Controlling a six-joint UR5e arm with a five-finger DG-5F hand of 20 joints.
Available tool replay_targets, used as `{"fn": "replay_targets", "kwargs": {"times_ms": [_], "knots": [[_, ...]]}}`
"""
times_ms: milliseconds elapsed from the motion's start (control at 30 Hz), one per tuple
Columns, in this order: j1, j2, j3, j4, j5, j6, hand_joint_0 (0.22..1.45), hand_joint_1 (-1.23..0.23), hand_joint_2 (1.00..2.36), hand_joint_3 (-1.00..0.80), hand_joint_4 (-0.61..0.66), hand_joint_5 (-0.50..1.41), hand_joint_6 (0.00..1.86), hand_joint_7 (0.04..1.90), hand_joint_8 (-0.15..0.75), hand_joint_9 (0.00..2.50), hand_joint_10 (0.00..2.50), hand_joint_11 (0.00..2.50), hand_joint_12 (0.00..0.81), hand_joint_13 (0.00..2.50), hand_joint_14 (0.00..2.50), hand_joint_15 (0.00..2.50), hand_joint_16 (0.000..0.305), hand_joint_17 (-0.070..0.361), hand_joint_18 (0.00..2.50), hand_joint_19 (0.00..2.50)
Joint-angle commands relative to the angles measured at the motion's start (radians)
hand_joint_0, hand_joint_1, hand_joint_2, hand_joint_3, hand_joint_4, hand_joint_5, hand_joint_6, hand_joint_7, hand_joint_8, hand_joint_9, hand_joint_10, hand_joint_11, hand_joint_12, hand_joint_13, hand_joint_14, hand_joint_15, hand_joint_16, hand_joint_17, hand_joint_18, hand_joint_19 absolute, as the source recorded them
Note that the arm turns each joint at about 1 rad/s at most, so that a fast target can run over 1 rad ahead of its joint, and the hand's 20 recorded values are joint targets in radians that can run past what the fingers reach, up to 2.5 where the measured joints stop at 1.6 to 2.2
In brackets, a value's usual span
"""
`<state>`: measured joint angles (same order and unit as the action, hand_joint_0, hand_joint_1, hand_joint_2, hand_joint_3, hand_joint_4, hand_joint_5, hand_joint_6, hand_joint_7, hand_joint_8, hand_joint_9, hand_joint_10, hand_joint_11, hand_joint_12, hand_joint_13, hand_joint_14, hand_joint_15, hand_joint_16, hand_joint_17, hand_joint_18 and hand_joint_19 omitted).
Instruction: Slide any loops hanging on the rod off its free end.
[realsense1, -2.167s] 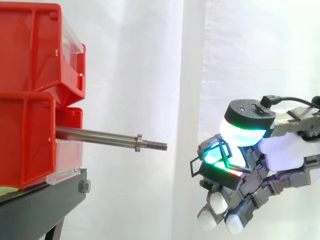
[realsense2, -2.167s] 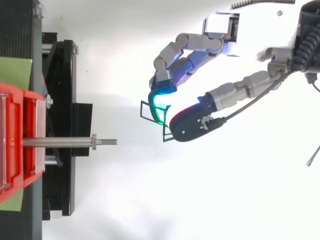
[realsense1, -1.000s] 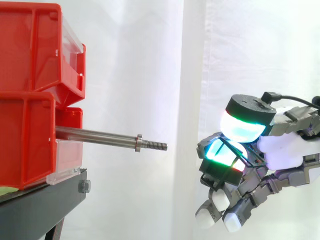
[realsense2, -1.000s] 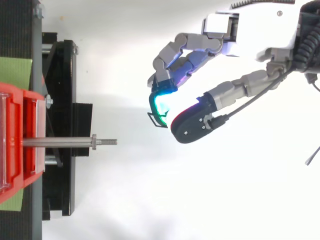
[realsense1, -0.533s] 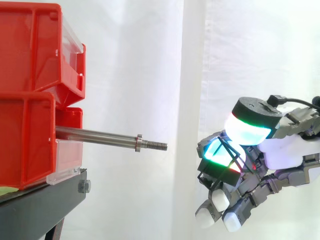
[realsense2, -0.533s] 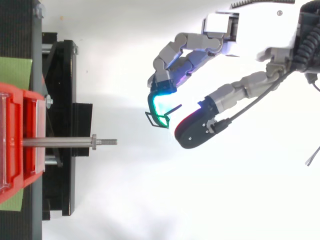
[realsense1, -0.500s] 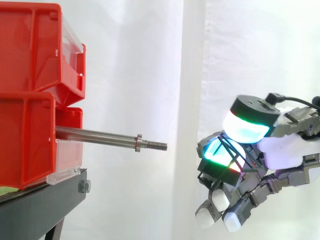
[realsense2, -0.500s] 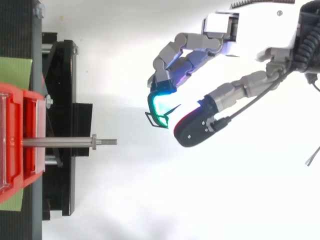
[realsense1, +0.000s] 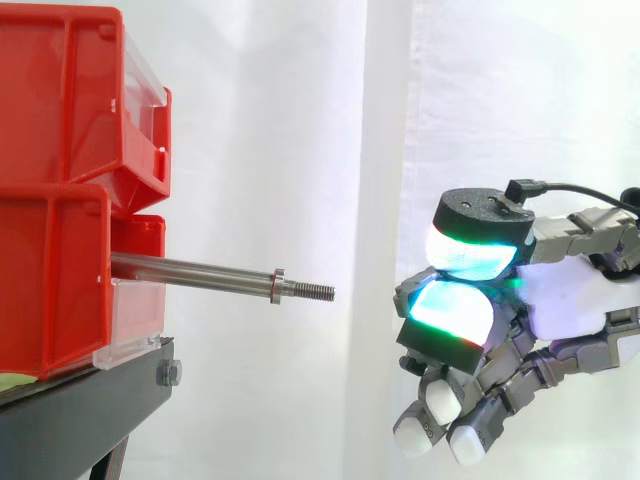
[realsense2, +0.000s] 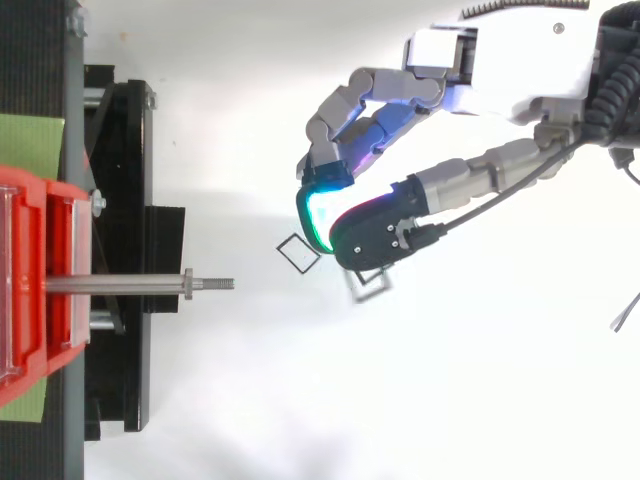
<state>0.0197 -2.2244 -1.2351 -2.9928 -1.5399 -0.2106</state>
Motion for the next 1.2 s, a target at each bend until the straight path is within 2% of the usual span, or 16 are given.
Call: {"fn": "replay_targets", "kwargs": {"times_ms": [0,100,367,533,700,767,867,1000,1167], "knots": [[0.0,0.0,0.0,0.0,0.0,0.004,0.55,-0.74,1.0,0.01,0.05,-0.12,0.93,0.93,0.307,0.85,0.02,0.49,0.416,0.58,0.01,0.23,0.067,0.151,0.62,0.32],[0.0,-0.001,0.0,0.0,0.001,0.004,0.57,-0.77,1.01,-0.07,0.04,-0.12,0.93,0.98,0.284,0.84,0.02,0.49,0.391,0.56,0.01,0.23,0.061,0.136,0.59,0.33],[0.0,0.0,0.0,0.0,0.003,0.004,0.58,-0.82,1.02,-0.14,-0.01,-0.15,0.93,0.99,0.238,0.78,0.02,0.52,0.341,0.51,0.01,0.24,0.05,0.112,0.52,0.36],[0.0,0.0,0.0,0.0,0.003,0.005,0.62,-0.89,1.02,-0.18,-0.02,-0.17,0.94,0.96,0.234,0.75,0.02,0.54,0.34,0.51,0.01,0.24,0.049,0.11,0.51,0.35],[0.0,0.0,0.0,0.0,0.003,0.013,0.64,-0.88,1.01,-0.31,-0.01,-0.16,0.94,0.93,0.233,0.75,0.02,0.53,0.339,0.5,0.01,0.23,0.049,0.11,0.51,0.34],[0.0,0.0,0.0,0.0,0.003,0.016,0.65,-0.87,1.01,-0.33,-0.05,-0.15,0.94,0.96,0.232,0.76,0.02,0.52,0.337,0.5,0.01,0.22,0.049,0.109,0.51,0.34],[0.0,0.0,0.0,0.0,0.003,0.019,0.68,-0.87,1.01,-0.32,-0.11,-0.15,0.94,1.04,0.231,0.78,0.02,0.53,0.337,0.51,0.01,0.23,0.048,0.108,0.52,0.33],[0.002,0.0,0.0,0.0,0.003,0.02,0.68,-0.88,1.02,-0.29,-0.11,-0.14,0.94,1.07,0.23,0.79,0.02,0.52,0.334,0.53,0.01,0.23,0.047,0.107,0.54,0.33],[0.003,0.0,0.0,0.0,0.004,0.022,0.64,-0.86,1.02,-0.25,-0.03,-0.12,0.93,1.08,0.224,0.89,0.02,0.53,0.331,0.55,0.01,0.24,0.047,0.106,0.54,0.35]]}}
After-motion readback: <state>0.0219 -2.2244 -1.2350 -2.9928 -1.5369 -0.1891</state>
